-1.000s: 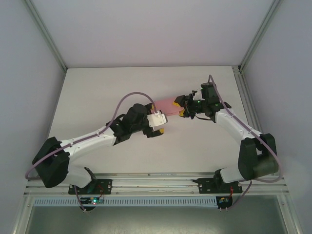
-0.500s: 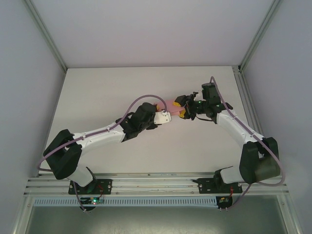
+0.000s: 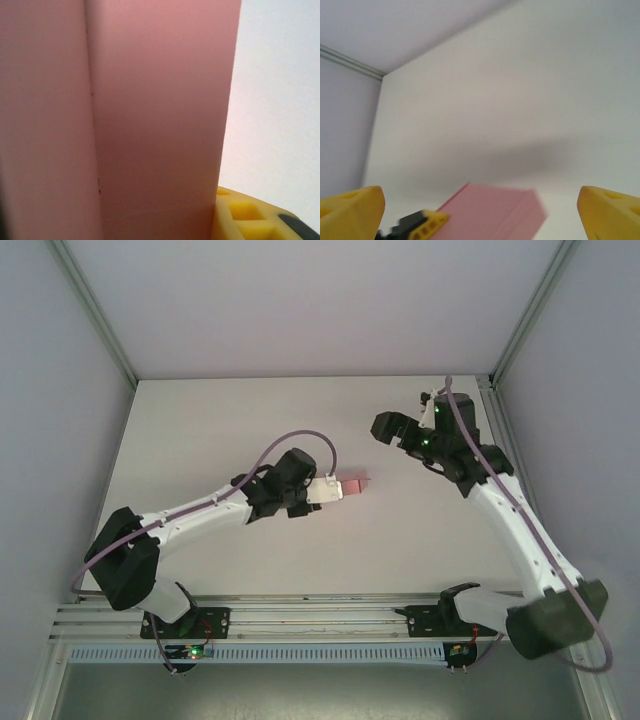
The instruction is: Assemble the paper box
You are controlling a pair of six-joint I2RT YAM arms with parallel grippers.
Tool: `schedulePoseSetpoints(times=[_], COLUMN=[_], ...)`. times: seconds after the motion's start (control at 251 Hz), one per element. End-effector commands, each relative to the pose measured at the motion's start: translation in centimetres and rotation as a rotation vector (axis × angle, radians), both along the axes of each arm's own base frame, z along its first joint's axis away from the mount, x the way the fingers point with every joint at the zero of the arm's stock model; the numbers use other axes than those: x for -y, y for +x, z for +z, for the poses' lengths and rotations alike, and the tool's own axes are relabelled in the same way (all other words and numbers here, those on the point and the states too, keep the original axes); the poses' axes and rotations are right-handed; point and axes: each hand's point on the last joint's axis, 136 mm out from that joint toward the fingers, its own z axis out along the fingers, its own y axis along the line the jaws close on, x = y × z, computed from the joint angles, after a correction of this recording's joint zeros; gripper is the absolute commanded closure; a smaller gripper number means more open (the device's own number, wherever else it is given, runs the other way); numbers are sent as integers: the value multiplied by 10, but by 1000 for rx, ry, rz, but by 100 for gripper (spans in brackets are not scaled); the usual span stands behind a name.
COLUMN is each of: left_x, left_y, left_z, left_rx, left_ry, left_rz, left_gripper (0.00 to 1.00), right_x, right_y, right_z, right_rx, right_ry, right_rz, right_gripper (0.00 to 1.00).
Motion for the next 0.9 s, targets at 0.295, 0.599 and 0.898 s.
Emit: schedulePoseSetpoints(times=[0.295, 0.599, 0.898], left_x=[-51, -46, -42], left_y=[-52, -39, -36], left_z=[-18, -22, -24], left_rx=[-538, -584, -615], left_ry=[70, 107, 133], left_rz=[-46, -20, -47], left_gripper=[63, 59, 54], right_x=[-46, -95, -106], right_y=[-54, -78, -66], right_z=[-33, -69, -92], right_rx=[461, 413, 319], right_ry=[-183, -355, -403], right_rz=[473, 727, 811], right_gripper=[2, 11, 27])
